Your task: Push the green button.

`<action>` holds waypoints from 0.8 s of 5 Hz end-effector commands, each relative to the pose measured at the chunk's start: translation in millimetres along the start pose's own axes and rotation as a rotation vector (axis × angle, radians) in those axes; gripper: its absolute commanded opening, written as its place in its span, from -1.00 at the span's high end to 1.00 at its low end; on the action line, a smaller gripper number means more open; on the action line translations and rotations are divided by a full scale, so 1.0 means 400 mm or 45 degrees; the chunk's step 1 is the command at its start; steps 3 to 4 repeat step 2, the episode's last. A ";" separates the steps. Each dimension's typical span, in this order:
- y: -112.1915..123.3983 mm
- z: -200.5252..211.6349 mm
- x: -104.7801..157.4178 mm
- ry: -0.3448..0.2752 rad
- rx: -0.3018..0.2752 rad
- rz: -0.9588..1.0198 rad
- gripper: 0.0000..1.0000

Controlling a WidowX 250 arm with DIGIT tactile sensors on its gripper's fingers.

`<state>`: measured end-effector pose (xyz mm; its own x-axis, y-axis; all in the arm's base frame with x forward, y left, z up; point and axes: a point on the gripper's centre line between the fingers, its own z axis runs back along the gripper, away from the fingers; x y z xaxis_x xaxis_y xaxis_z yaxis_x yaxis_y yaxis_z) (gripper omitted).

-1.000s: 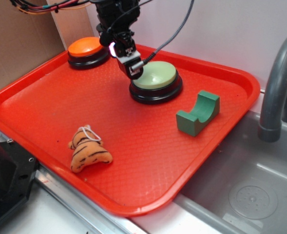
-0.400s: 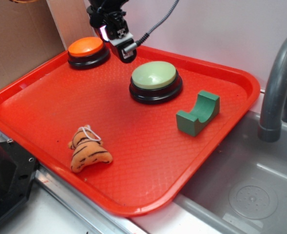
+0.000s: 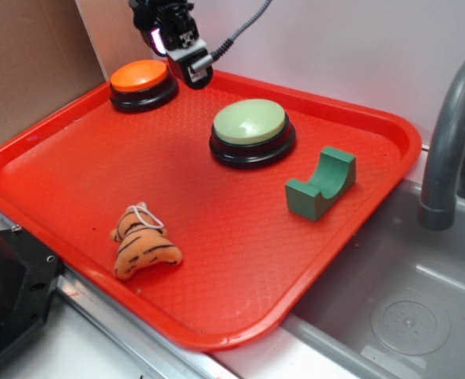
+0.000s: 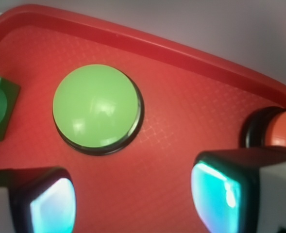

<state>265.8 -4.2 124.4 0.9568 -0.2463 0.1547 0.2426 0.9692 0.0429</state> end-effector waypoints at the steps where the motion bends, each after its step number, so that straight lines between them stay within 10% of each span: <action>1: 0.009 0.097 0.015 -0.091 0.039 0.050 -1.00; 4: 0.005 0.138 0.003 -0.091 0.052 0.062 -1.00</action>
